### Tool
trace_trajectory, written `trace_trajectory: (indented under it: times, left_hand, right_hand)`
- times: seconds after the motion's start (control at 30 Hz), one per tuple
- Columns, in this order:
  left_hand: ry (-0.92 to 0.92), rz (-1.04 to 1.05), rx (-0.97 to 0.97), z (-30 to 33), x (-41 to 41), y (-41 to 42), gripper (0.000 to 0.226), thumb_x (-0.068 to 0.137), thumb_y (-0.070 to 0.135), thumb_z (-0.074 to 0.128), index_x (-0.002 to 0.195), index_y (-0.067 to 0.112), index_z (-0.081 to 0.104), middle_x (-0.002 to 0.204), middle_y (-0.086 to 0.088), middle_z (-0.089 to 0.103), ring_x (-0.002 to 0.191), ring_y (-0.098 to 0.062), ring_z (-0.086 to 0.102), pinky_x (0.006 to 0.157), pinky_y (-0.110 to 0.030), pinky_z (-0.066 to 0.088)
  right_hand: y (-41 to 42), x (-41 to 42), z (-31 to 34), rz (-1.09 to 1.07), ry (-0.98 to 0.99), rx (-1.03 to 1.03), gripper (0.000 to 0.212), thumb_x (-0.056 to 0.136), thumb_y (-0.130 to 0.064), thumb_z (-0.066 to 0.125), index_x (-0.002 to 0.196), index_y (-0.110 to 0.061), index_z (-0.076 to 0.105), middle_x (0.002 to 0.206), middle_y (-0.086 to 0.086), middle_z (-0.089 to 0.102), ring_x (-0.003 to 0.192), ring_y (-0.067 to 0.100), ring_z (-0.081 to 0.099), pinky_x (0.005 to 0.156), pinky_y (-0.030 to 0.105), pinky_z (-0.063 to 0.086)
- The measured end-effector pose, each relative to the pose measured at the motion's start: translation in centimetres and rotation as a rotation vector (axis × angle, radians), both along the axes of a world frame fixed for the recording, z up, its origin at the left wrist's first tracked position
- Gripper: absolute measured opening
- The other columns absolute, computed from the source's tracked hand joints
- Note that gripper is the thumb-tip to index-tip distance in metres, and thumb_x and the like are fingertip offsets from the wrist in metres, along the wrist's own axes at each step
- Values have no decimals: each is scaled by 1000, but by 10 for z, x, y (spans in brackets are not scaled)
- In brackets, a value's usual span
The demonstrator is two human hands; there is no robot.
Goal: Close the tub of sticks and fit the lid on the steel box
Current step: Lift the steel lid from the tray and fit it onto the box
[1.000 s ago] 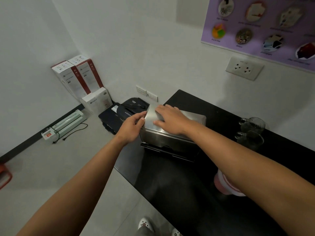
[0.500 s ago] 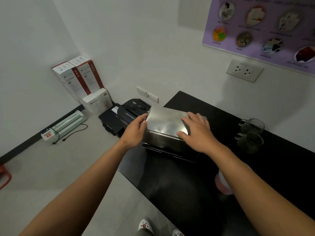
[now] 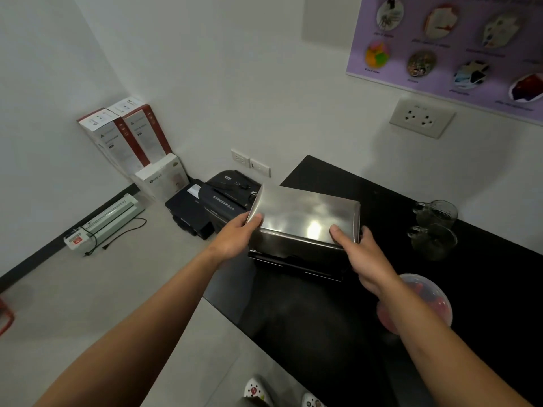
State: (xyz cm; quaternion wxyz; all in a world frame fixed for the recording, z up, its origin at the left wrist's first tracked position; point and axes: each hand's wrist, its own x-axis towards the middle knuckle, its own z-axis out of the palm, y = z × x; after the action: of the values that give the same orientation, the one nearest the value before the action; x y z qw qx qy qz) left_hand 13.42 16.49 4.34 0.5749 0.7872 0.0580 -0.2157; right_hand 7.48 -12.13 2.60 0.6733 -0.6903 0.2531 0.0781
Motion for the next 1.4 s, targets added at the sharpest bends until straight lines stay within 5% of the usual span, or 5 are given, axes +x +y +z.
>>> trace_trajectory:
  times: [0.13,0.6,0.87,1.07,1.4]
  left_hand:
    - [-3,30,-67,-1,3,-6,48,106,48,54,146,22,59,135,-3,71,125,-25,66,116,-50,47]
    - [-39,-4,-144,-5,77,-30,28,106,30,61,129,20,71,120,-7,79,110,-26,73,97,-38,57]
    - [-53,-11,-160,-8,145,-67,22,98,38,66,116,27,72,117,-9,80,111,-30,75,106,-52,55]
    - [-51,18,-194,-14,193,-96,34,96,37,70,121,15,76,116,-17,79,112,-39,73,106,-54,55]
    - [-88,-9,-208,-17,247,-122,15,100,30,69,101,17,76,77,8,76,72,-11,69,66,-23,53]
  right_hand:
    - [5,-1,-6,-16,52,199,97,76,-64,79,155,-28,37,150,1,54,141,33,47,115,68,31]
    - [-3,35,0,-86,21,212,77,85,-54,76,150,-23,47,146,2,59,135,31,53,114,64,36]
    - [-25,86,5,-173,4,172,87,83,-60,74,154,-21,43,150,-2,50,138,27,47,107,59,44]
    - [-44,131,4,-228,3,151,72,84,-61,73,143,-24,54,140,-4,52,111,30,52,102,59,47]
    - [-73,179,-5,-258,15,159,79,81,-62,76,141,-14,56,145,1,57,106,29,50,106,64,44]
